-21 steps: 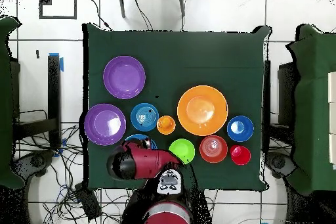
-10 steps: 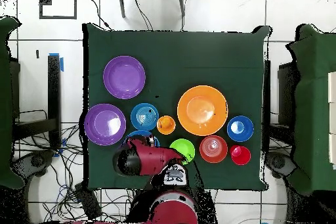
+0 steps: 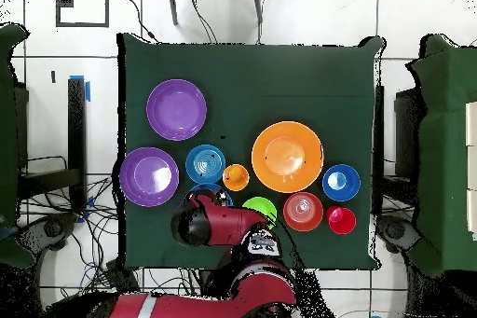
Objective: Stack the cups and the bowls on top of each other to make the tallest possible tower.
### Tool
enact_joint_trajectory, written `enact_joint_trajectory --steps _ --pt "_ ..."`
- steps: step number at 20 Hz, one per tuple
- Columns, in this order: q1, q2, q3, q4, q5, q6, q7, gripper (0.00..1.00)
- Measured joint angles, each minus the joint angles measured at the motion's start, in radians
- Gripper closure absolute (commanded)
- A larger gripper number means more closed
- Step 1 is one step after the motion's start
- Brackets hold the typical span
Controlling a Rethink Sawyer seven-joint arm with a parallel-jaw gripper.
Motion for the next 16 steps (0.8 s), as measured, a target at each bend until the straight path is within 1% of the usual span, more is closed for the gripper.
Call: enact_joint_trajectory --steps 9,16 --pt "-0.004 -0.009 0.003 0.000 0.000 0.000 0.000 0.00" --pt "-0.023 -0.071 0.041 0.004 0.000 0.008 0.000 0.00"
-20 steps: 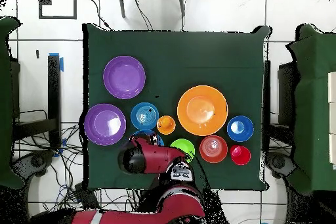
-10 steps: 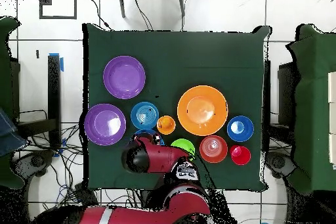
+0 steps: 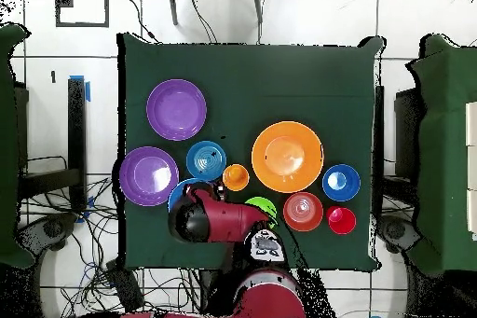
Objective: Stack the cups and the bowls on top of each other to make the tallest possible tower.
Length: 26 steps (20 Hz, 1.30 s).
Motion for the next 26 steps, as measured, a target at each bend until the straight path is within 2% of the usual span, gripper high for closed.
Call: enact_joint_trajectory --steps 11,16,18,19,21,26 --pt "-0.037 -0.110 0.057 0.001 -0.001 0.059 0.000 0.00" --pt "-0.147 -0.144 0.119 0.001 -0.001 0.115 0.000 0.00" --pt "-0.167 -0.144 0.129 0.001 -0.001 0.121 0.000 0.00" --pt "-0.222 -0.141 0.153 0.000 -0.001 0.135 0.000 0.00" --pt "-0.277 -0.134 0.174 -0.006 -0.001 0.158 0.000 0.00" --pt "-0.375 -0.114 0.207 -0.040 -0.001 0.225 0.000 0.00"
